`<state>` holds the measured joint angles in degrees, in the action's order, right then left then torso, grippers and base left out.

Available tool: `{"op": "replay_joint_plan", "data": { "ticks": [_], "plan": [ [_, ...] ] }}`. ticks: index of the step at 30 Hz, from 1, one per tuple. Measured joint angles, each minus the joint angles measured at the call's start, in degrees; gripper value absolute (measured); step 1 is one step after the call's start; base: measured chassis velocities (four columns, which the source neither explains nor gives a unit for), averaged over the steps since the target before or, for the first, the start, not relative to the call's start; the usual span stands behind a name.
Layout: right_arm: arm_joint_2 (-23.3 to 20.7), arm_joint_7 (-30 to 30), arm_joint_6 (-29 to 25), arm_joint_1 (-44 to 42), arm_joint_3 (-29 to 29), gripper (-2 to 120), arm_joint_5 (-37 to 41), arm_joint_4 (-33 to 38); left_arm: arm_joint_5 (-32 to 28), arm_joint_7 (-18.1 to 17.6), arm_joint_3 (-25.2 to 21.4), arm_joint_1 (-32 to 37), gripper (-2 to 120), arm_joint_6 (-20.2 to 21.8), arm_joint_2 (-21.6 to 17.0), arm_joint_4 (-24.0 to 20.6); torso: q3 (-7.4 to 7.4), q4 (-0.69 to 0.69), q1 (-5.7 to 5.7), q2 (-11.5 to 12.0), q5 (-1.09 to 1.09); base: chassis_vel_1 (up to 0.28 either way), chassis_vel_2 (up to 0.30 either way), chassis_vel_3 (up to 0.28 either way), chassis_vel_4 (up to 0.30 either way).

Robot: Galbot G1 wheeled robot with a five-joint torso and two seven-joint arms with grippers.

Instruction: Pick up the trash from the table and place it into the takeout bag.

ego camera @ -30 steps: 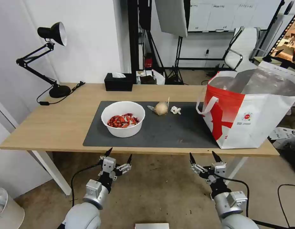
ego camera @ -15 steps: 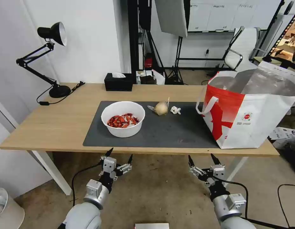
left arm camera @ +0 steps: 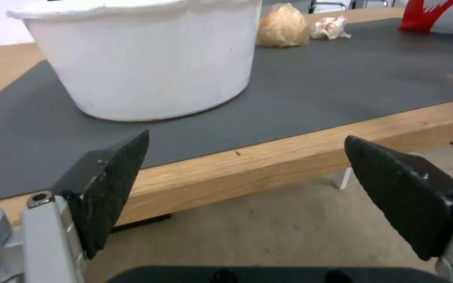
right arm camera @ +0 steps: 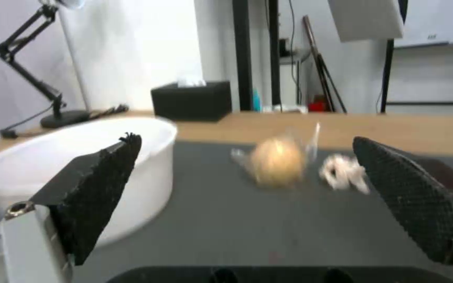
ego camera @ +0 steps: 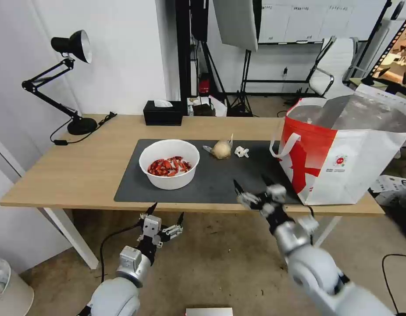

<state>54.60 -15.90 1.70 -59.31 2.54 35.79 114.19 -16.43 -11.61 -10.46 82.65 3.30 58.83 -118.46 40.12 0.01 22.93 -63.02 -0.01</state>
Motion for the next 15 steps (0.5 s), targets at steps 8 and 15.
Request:
{"op": "replay_joint_plan", "data": {
  "ticks": [8, 15],
  "plan": [
    [3.6, -14.2, 6.8, 12.0, -8.4, 100, 1.9, -6.0, -0.1, 0.0, -0.3, 0.0, 100, 0.0, 0.0, -0.2, 0.0, -0.01, 0.0, 0.0, 0.0, 0.0, 0.0, 0.0, 0.0],
    [7.0, -22.5, 10.6, 20.5, -10.0, 100, 8.6, -10.5, 0.0, 1.8, -0.6, 0.5, 100, 0.0, -0.2, -0.6, -0.01, -0.01, 0.0, 0.0, 0.0, 0.0, 0.0, 0.0, 0.0]
  ]
}}
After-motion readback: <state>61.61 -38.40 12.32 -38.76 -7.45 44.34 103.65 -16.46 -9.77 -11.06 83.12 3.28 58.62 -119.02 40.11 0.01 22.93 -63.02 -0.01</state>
